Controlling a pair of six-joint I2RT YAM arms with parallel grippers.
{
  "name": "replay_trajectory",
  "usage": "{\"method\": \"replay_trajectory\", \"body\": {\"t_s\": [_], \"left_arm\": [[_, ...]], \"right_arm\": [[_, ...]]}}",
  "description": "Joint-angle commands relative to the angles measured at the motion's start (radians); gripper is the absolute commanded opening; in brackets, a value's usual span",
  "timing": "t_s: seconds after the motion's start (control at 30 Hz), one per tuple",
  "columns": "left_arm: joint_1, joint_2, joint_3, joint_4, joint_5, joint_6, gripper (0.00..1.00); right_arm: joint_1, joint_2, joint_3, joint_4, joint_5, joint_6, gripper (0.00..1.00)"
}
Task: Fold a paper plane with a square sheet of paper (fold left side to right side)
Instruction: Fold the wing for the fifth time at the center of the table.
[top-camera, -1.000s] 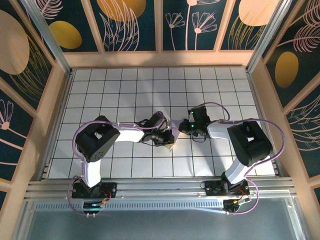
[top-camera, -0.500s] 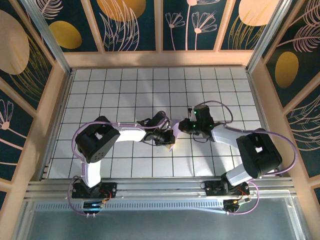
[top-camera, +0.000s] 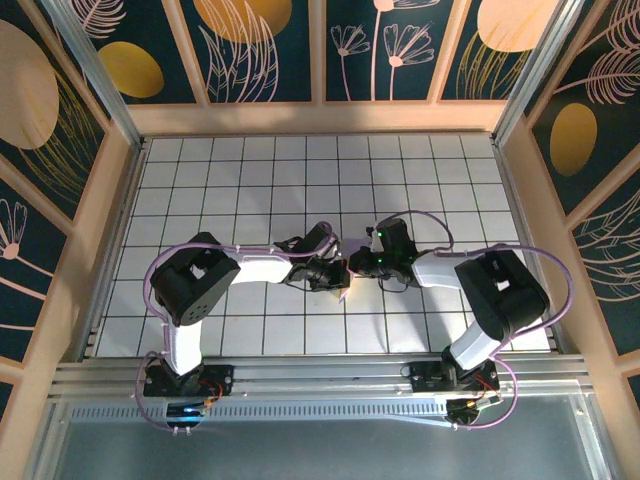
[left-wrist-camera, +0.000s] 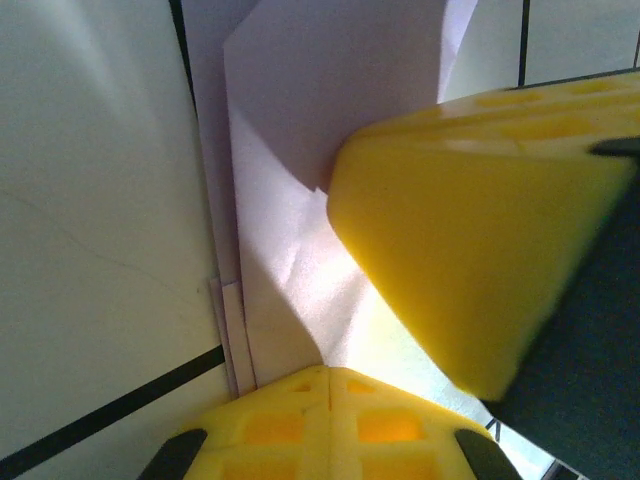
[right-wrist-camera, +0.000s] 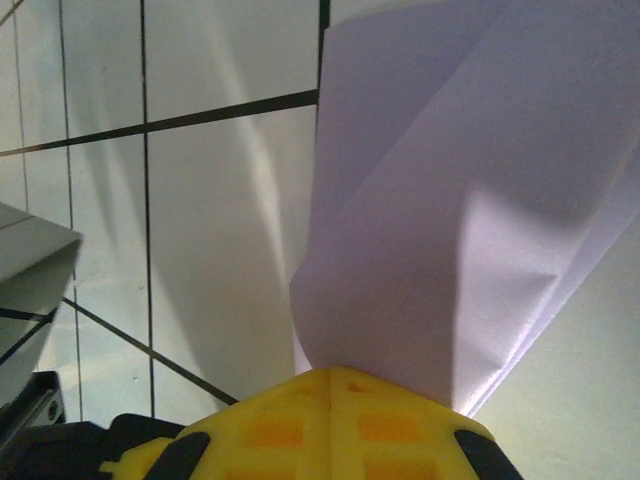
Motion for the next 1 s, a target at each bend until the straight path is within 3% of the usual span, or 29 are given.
{"method": "replay_trajectory", "body": {"t_s": [0.0,0.47,0.97], "left_arm": [[0.002,0.026,-0.005,-0.119,-0.077,0.011,0.0],[0.002,0.027,-0.011,-0.147,-0.09,0.017,0.0],[0.002,0.029,-0.011,-0.153,-0.085,0.023,0.0]], "right_arm": [[0.003,0.028,0.008,0.02,0.022,-0.019,0.0],[-0.057,0.075,0.021,0.016,0.024,-0.063,0.0],[-0.187,0.115,0.077,0.015,-0.027,-0.108,0.0]]}}
